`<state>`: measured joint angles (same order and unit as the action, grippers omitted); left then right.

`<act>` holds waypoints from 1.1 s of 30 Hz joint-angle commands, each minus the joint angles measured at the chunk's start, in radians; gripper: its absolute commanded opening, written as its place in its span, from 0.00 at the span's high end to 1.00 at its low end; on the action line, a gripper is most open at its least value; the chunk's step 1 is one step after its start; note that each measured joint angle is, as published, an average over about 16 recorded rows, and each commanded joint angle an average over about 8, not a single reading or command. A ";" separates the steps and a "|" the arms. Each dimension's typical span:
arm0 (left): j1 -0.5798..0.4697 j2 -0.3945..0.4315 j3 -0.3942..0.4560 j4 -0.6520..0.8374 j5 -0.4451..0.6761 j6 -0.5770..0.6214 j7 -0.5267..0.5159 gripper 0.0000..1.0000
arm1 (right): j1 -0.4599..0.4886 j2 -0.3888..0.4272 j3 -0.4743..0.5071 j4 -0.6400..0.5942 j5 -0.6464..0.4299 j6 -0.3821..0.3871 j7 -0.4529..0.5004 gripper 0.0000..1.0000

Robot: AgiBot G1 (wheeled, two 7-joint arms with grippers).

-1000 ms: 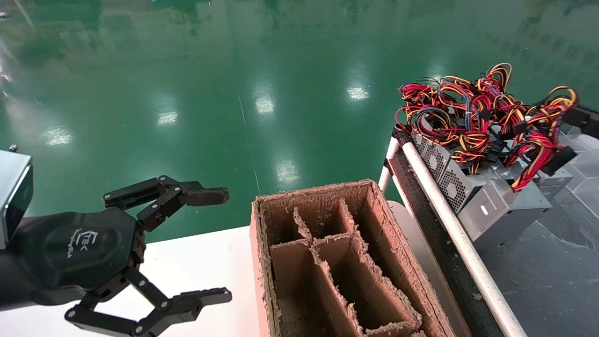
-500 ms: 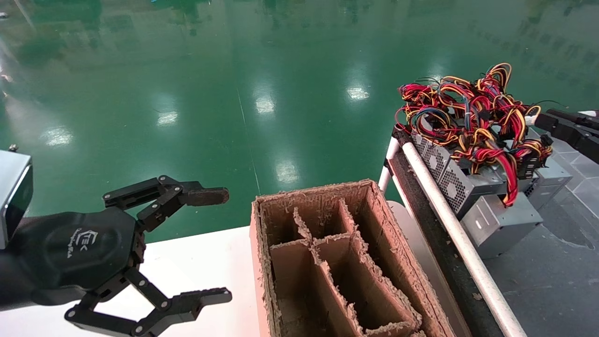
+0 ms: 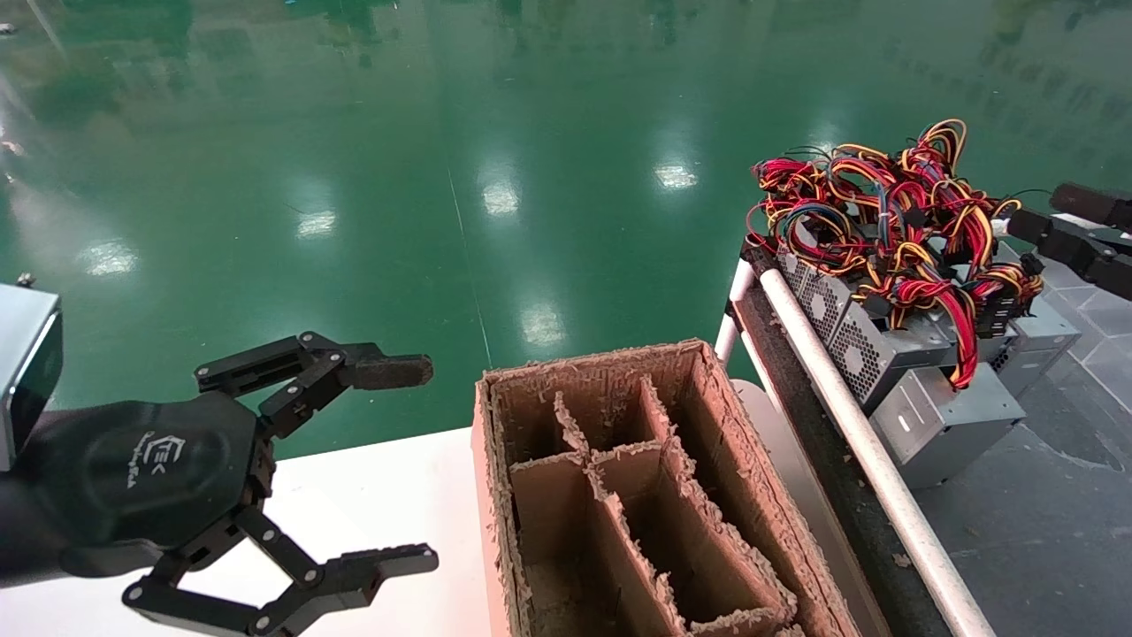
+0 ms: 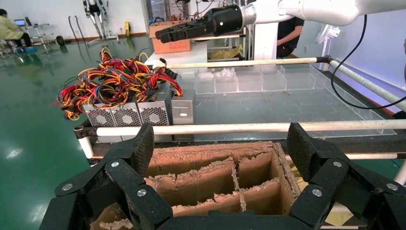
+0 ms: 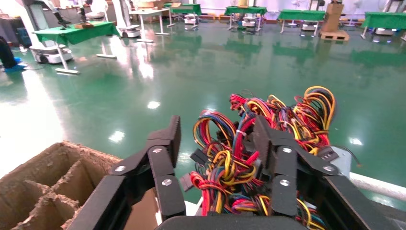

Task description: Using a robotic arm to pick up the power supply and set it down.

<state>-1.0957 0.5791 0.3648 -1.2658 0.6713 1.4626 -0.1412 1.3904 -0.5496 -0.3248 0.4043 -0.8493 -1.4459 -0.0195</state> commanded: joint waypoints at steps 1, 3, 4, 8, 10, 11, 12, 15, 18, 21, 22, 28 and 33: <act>0.000 0.000 0.000 0.000 0.000 0.000 0.000 0.00 | -0.003 -0.002 0.000 0.015 0.001 -0.002 0.000 0.00; 0.000 0.000 0.000 0.000 0.000 0.000 0.000 0.00 | -0.015 -0.004 0.002 0.046 0.005 -0.004 0.008 0.00; 0.000 0.000 0.000 0.000 0.000 0.000 0.000 0.00 | -0.020 -0.005 0.003 0.062 0.008 -0.005 0.011 0.00; 0.000 0.000 0.000 0.000 0.000 0.000 0.000 0.00 | -0.043 -0.010 0.006 0.125 0.016 -0.008 0.026 0.00; 0.000 0.000 0.000 0.000 0.000 0.000 0.000 0.00 | -0.054 -0.012 0.008 0.156 0.020 -0.010 0.034 0.00; 0.000 0.000 0.000 0.000 0.000 0.000 0.000 0.00 | -0.060 -0.013 0.009 0.172 0.022 -0.011 0.038 0.00; 0.000 0.000 0.000 0.000 0.000 0.000 0.000 0.00 | -0.066 -0.014 0.009 0.187 0.025 -0.011 0.041 0.00; 0.000 0.000 0.000 0.000 0.000 0.000 0.000 0.00 | -0.083 -0.017 0.012 0.234 0.031 -0.014 0.053 0.00; 0.000 0.000 0.000 0.000 0.000 0.000 0.000 0.00 | -0.100 -0.020 0.014 0.281 0.037 -0.017 0.064 0.00; 0.000 0.000 0.000 0.000 0.000 0.000 0.000 0.00 | -0.117 -0.024 0.017 0.328 0.044 -0.019 0.075 0.00; 0.000 0.000 0.000 0.000 0.000 0.000 0.000 0.00 | -0.122 -0.025 0.017 0.344 0.046 -0.020 0.079 0.00; 0.000 0.000 0.000 0.000 0.000 0.000 0.000 0.00 | -0.156 -0.031 0.022 0.438 0.059 -0.025 0.101 0.00; 0.000 0.000 0.000 0.000 0.000 0.000 0.000 0.00 | -0.185 -0.037 0.026 0.516 0.069 -0.030 0.120 0.00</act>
<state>-1.0958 0.5790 0.3651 -1.2655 0.6710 1.4626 -0.1410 1.2056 -0.5863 -0.2984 0.9210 -0.7800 -1.4756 0.1008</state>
